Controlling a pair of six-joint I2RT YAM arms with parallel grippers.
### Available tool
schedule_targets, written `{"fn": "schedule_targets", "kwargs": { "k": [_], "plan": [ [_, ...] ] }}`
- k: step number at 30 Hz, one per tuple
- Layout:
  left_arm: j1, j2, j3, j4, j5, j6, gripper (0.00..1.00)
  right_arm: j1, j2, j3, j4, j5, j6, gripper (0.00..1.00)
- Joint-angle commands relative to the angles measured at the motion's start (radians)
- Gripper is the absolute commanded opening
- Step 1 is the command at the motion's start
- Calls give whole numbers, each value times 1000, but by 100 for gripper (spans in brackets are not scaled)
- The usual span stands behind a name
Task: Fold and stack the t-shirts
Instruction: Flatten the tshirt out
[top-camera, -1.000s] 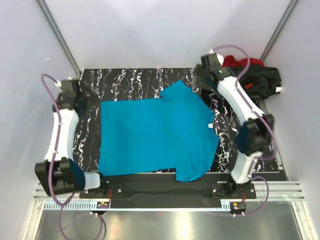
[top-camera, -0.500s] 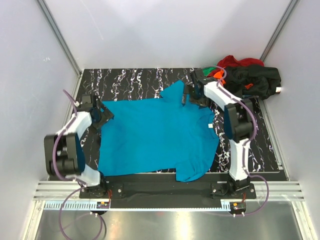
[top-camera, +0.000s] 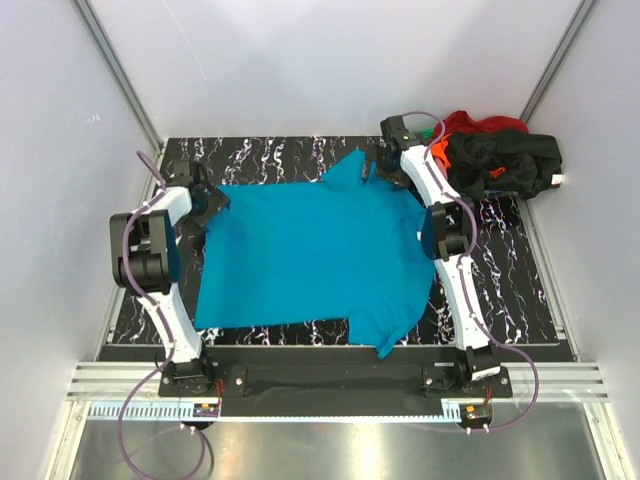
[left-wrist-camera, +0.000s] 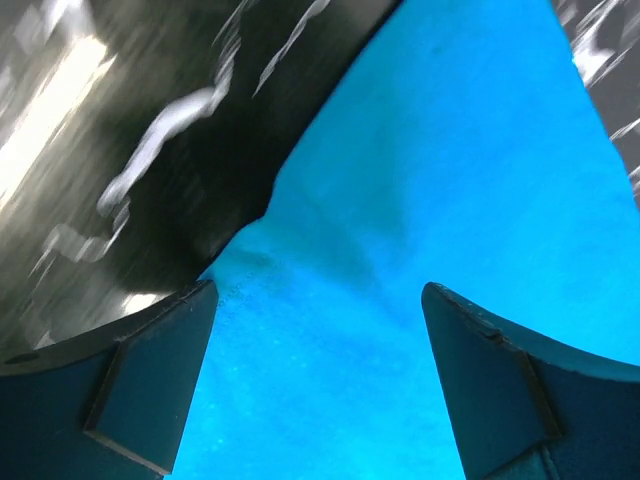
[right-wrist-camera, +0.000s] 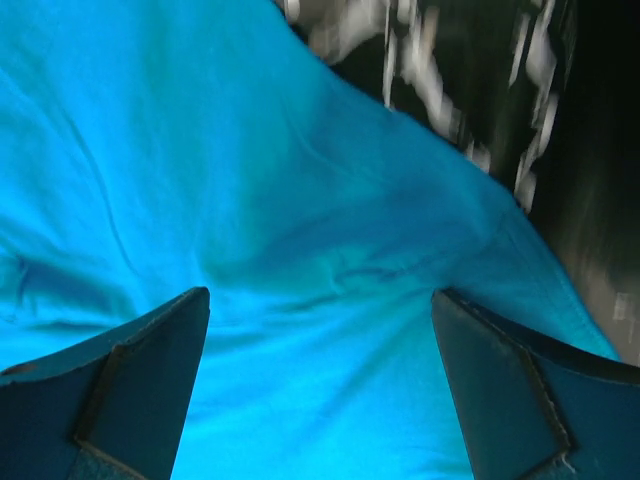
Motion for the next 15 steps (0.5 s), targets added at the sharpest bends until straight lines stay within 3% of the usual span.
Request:
{"fn": "schedule_targets", "kwargs": {
  "k": [1, 3, 8, 12, 15],
  "plan": [
    [10, 130, 114, -19, 5, -29, 91, -54, 177, 256, -113, -56, 29, 100],
    [10, 174, 240, -74, 23, -29, 91, -69, 201, 315, -62, -79, 47, 100],
    [6, 230, 486, -194, 25, 20, 91, -77, 76, 209, 136, -222, 29, 100],
    [-5, 77, 420, -200, 19, 49, 93, -76, -30, 200, 148, -239, 12, 100],
    [-11, -160, 310, -199, -24, 66, 94, -72, -140, 165, 142, -247, 6, 100]
  ]
}}
